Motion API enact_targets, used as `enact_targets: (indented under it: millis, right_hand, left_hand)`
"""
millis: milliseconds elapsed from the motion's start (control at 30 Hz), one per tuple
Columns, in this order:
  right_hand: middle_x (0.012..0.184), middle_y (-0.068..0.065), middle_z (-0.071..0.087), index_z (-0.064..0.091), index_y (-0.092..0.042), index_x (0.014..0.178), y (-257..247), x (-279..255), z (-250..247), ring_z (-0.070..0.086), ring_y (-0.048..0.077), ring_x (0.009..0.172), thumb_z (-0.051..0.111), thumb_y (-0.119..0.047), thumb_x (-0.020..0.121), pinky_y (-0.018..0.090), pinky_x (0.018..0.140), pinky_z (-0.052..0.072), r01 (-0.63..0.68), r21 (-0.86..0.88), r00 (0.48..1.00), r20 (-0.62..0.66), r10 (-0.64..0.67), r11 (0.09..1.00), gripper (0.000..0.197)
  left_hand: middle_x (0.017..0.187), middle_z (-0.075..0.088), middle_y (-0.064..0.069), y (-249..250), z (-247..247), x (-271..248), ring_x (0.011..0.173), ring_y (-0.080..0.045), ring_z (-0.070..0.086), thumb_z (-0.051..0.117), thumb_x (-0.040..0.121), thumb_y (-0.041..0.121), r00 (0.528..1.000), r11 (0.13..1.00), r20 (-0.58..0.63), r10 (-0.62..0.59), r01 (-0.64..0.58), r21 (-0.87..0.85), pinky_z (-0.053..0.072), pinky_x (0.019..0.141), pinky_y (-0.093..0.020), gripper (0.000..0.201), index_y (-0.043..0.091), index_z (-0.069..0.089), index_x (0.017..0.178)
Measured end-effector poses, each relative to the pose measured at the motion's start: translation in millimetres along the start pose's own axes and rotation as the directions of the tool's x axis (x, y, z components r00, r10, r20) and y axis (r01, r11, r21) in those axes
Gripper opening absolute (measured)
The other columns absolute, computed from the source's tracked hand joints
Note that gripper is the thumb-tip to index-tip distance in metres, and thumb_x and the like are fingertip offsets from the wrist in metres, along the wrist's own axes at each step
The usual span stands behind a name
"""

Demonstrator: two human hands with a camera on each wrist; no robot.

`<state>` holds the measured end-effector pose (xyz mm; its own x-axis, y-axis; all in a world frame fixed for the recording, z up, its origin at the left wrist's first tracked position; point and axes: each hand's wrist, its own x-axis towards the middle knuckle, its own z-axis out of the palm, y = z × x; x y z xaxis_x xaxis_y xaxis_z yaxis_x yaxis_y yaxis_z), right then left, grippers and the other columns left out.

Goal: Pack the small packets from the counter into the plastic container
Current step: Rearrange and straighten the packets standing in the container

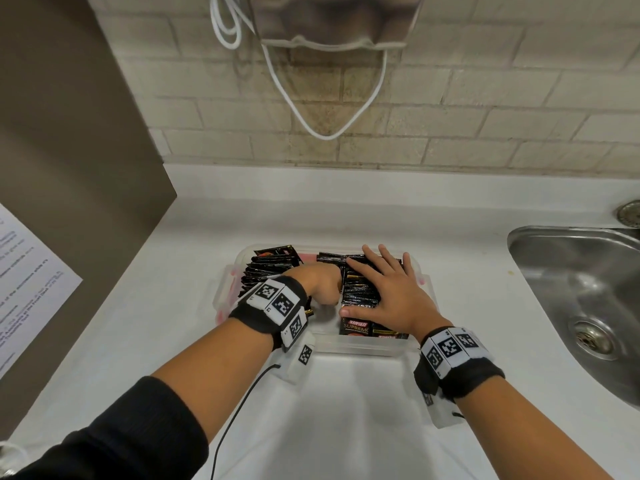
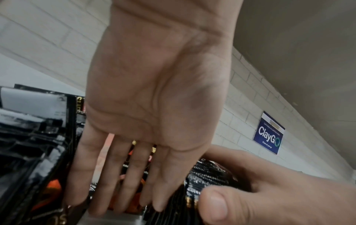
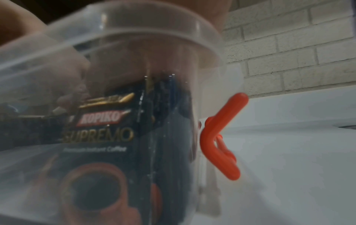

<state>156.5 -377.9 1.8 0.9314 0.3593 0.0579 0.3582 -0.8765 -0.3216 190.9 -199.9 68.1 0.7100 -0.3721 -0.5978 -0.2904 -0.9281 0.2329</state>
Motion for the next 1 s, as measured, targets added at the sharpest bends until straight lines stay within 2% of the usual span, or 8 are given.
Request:
enact_targets:
  millis: [100,200,400,667,767,867,933,1000]
  right_hand:
    - [0.166,-0.006,0.006,0.018,-0.047,0.152,-1,-1,0,-0.009,0.018,0.152,0.036,-0.097,0.065,0.055,0.119,-0.013,0.002,-0.016,1.0,0.001,-0.002,1.0,0.102]
    - [0.166,-0.007,0.005,0.017,-0.048,0.152,-2,-1,-2,-0.01,0.018,0.152,0.033,-0.099,0.064,0.054,0.12,-0.012,-0.01,-0.025,1.0,0.005,0.01,1.0,0.103]
    - [0.166,-0.009,-0.001,0.007,-0.051,0.152,-4,-3,-4,-0.012,0.016,0.152,0.033,-0.099,0.066,0.052,0.12,-0.013,-0.015,-0.086,0.999,0.034,0.018,0.996,0.101]
    - [0.165,-0.008,0.006,0.016,-0.044,0.154,-10,-3,-18,-0.009,0.013,0.152,0.036,-0.1,0.06,0.052,0.121,-0.008,-0.041,-0.001,0.998,0.043,0.041,0.999,0.111]
    - [0.157,-0.005,0.03,0.043,-0.035,0.147,-28,2,-28,0.008,0.02,0.151,0.054,-0.084,0.071,0.052,0.122,0.006,-0.049,0.021,0.999,-0.02,0.049,0.999,0.091]
    - [0.119,-0.006,0.064,0.066,-0.028,0.123,-59,13,-32,0.046,0.02,0.119,0.065,-0.056,0.086,0.041,0.103,0.038,0.033,0.019,0.991,-0.128,-0.031,0.999,0.046]
    - [0.101,-0.005,0.068,0.067,-0.023,0.118,-84,22,-30,0.055,0.016,0.099,0.065,-0.041,0.091,0.038,0.092,0.045,0.044,0.113,0.997,-0.07,-0.036,0.993,0.032]
    - [0.1,-0.003,0.067,0.058,-0.017,0.127,-104,30,-24,0.058,0.014,0.093,0.062,-0.034,0.095,0.031,0.087,0.048,-0.005,0.219,0.997,0.082,-0.013,0.976,0.036]
  left_hand:
    - [0.108,0.071,-0.002,-6,-8,-7,0.104,-0.02,0.064,0.064,0.094,0.02,0.998,0.991,-0.022,0.056,-0.059,-0.12,0.05,0.095,-0.035,0.026,0.015,0.069,0.118]
    - [0.088,0.069,0.011,-24,-23,-24,0.093,-0.013,0.066,0.066,0.093,0.02,0.984,0.95,-0.156,0.082,-0.125,-0.286,0.05,0.09,-0.029,0.019,0.02,0.072,0.111]
    - [0.107,0.07,0.003,-85,-54,-53,0.102,-0.012,0.064,0.064,0.094,0.01,0.892,0.925,-0.451,0.004,-0.175,-0.337,0.049,0.094,-0.027,0.019,0.023,0.072,0.105]
    - [0.119,0.065,-0.001,-127,-42,-43,0.11,-0.018,0.06,0.067,0.091,0.01,0.937,0.989,-0.34,0.083,-0.119,-0.086,0.047,0.094,-0.029,0.033,0.016,0.064,0.124]
    - [0.116,0.062,-0.002,-134,-38,-37,0.108,-0.019,0.058,0.067,0.091,0.012,0.916,0.986,-0.379,0.131,-0.16,-0.045,0.044,0.09,-0.027,0.036,0.016,0.061,0.126]
    - [0.109,0.053,0.001,-136,-37,-30,0.103,-0.017,0.054,0.067,0.089,0.014,0.878,0.977,-0.438,0.194,-0.212,0.006,0.043,0.088,-0.027,0.036,0.018,0.061,0.124]
    - [0.106,0.052,0.002,-135,-37,-27,0.099,-0.016,0.053,0.068,0.087,0.014,0.872,0.97,-0.431,0.231,-0.241,0.032,0.043,0.086,-0.028,0.033,0.018,0.062,0.12]
    - [0.106,0.055,0.002,-133,-36,-24,0.098,-0.017,0.054,0.067,0.086,0.012,0.871,0.966,-0.421,0.253,-0.25,0.063,0.045,0.086,-0.03,0.031,0.018,0.063,0.117]
